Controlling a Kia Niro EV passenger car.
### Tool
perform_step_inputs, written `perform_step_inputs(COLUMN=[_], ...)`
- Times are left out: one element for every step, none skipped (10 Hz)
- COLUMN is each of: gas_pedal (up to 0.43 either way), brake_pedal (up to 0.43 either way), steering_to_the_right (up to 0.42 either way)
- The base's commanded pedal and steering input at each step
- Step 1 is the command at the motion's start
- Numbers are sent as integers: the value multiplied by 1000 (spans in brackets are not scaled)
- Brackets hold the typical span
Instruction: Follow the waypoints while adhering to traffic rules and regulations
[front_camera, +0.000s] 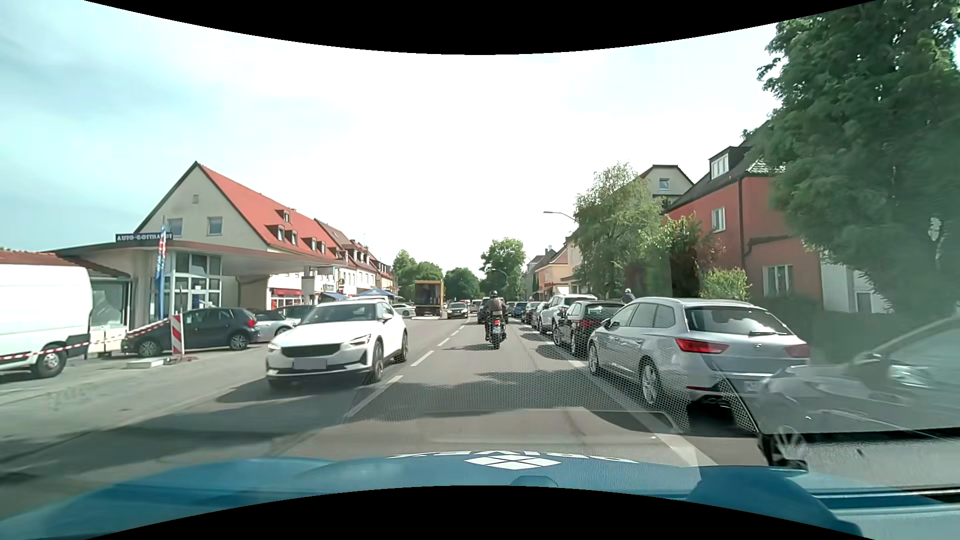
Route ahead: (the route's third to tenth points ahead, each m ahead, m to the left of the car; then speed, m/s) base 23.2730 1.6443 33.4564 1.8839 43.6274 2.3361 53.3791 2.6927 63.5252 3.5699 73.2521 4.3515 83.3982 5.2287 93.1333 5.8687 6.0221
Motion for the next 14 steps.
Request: perform_step_inputs(gas_pedal=[79, 79, 79, 79, 79, 79, 79, 79, 79, 67, 67, 59, 59, 47], brake_pedal=[0, 0, 0, 0, 0, 0, 0, 0, 0, 0, 0, 0, 0, 0], steering_to_the_right=[-3, -3, -3, -3, -3, -2, -2, -2, -2, -1, 1, 1, 1, 1])
